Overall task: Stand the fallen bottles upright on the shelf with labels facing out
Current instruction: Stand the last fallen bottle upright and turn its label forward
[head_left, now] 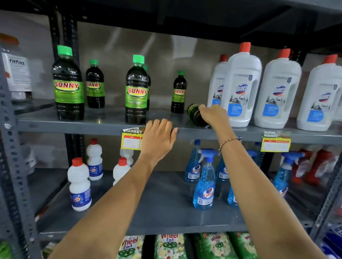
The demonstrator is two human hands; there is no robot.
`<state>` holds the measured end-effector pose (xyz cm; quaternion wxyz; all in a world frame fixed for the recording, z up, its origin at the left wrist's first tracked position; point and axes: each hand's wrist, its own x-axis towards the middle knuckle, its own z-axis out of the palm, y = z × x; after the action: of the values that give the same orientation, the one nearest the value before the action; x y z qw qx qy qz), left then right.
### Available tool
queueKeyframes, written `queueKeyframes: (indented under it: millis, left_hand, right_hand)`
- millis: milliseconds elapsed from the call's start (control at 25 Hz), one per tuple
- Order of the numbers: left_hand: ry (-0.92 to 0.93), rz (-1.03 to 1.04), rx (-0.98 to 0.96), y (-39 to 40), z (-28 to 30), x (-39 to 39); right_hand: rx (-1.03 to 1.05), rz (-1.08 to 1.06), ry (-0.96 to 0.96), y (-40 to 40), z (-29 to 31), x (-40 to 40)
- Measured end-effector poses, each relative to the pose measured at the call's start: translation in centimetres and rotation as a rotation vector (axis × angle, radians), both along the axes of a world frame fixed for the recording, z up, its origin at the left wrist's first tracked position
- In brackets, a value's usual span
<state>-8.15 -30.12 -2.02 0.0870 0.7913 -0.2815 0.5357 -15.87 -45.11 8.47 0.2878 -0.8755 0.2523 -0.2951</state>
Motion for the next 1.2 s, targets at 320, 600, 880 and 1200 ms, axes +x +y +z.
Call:
queueKeyframes:
  millis: [320,600,880,1200]
  left_hand:
    - [0.068,0.077,0.003,-0.4,0.1,-0.3]
    - [0.026,0.041,-0.037,-0.4,-0.3,0.0]
    - [0.042,0.025,-0.037,-0.4,-0.3,0.4]
    - [0.026,0.027,-0.049,-0.5,-0.6,0.6]
  right_hand:
    - [-0.116,0.083,0.032,1.7,0.9,1.7]
    - [0.351,0.363,0.223,1.9,2.5,2.9]
    - [0.33,0.226,-0.275,1.0,-1.1,4.5]
    - [0.24,0.313,-0.277,-0.5,-2.5,6.5]
